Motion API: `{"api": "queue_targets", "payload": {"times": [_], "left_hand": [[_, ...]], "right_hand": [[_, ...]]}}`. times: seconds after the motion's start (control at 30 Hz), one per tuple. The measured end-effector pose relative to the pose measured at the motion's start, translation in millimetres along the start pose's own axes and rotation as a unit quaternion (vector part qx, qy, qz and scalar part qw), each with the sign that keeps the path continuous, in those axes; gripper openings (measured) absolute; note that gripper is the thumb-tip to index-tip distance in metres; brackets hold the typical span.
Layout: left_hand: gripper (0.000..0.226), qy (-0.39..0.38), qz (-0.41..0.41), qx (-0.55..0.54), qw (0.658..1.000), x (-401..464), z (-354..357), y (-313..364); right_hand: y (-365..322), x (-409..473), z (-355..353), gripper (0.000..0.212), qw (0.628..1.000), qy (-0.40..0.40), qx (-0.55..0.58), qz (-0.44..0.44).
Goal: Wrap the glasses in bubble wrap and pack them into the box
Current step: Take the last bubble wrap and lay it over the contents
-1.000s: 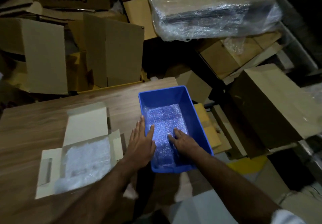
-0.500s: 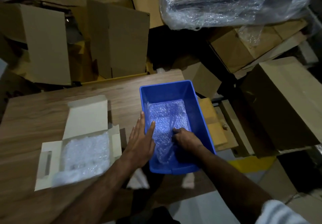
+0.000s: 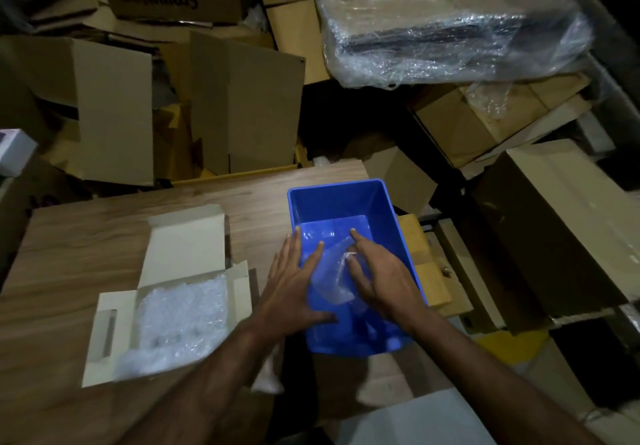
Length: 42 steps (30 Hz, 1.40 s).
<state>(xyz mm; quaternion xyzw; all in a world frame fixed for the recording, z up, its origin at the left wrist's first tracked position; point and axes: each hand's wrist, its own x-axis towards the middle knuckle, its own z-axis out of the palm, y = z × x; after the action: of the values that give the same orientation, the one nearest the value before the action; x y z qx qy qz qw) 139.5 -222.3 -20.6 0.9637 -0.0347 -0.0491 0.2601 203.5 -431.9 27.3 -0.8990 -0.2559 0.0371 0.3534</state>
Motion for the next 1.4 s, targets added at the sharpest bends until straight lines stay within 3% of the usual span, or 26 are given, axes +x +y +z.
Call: {"api": "queue_targets", "payload": {"times": [0.07,0.17,0.27,0.37,0.47,0.6,0.67,0.73,0.8,0.83,0.9,0.93,0.97,1.07,1.2,1.3,1.4], "left_hand": [[0.112,0.026,0.029,-0.024,0.999,8,-5,6],[0.091,0.102,0.003,-0.153,0.983,0,-40,8],[0.054,0.187,0.02,-0.223,0.956,-31,-86,1],[0.048,0.227,0.051,-0.244,0.941,-67,-122,-17],[0.06,0.222,0.051,-0.248,0.942,-101,-148,-38],[0.044,0.244,0.006,-0.286,0.927,-135,-168,-58],[0.027,0.269,-0.037,-0.339,0.901,-140,-169,-66],[0.022,0.292,-0.104,-0.413,0.856,-141,-168,-74],[0.021,0.312,-0.185,-0.459,0.811,-141,-167,-79],[0.021,0.317,-0.223,-0.47,0.793,-142,-165,-83],[0.028,0.312,-0.284,-0.491,0.762,-144,-159,-93],[0.032,0.311,-0.311,-0.509,0.74,-146,-156,-98],[0.035,0.311,-0.334,-0.527,0.717,-147,-153,-104],[0.039,0.32,-0.372,-0.553,0.674,-152,-144,-119],[0.046,0.299,-0.4,-0.558,0.662,-161,-136,-133],[0.045,0.273,-0.406,-0.564,0.665,-169,-138,-139],[0.029,0.265,-0.386,-0.515,0.718,-176,-145,-142]], "right_hand": [[-21,0,-7,0.044,0.999,0.022,0.01,-0.033],[-42,3,-14,0.032,0.99,0.022,-0.043,-0.131],[-63,7,-17,0.024,0.973,0.003,-0.106,-0.207],[-90,10,-6,0.022,0.952,-0.005,-0.138,-0.275],[-123,18,8,0.025,0.937,-0.017,-0.155,-0.312],[-170,29,21,0.032,0.963,-0.062,-0.057,-0.257],[-186,36,33,0.023,0.973,-0.078,0.077,-0.203],[-199,43,52,0.016,0.96,-0.1,0.241,-0.098],[-208,50,71,0.029,0.906,-0.148,0.391,0.071],[-211,51,80,0.041,0.844,-0.193,0.476,0.155],[-208,44,99,0.06,0.632,-0.257,0.679,0.271],[-204,39,109,0.067,0.551,-0.254,0.733,0.308],[-200,33,118,0.071,0.535,-0.239,0.743,0.323],[-199,18,141,0.078,0.702,-0.206,0.61,0.304],[-204,15,154,0.06,0.771,-0.152,0.545,0.294],[-205,18,154,0.079,0.795,-0.093,0.515,0.306],[-203,17,155,0.075,0.841,-0.061,0.464,0.27]]}}
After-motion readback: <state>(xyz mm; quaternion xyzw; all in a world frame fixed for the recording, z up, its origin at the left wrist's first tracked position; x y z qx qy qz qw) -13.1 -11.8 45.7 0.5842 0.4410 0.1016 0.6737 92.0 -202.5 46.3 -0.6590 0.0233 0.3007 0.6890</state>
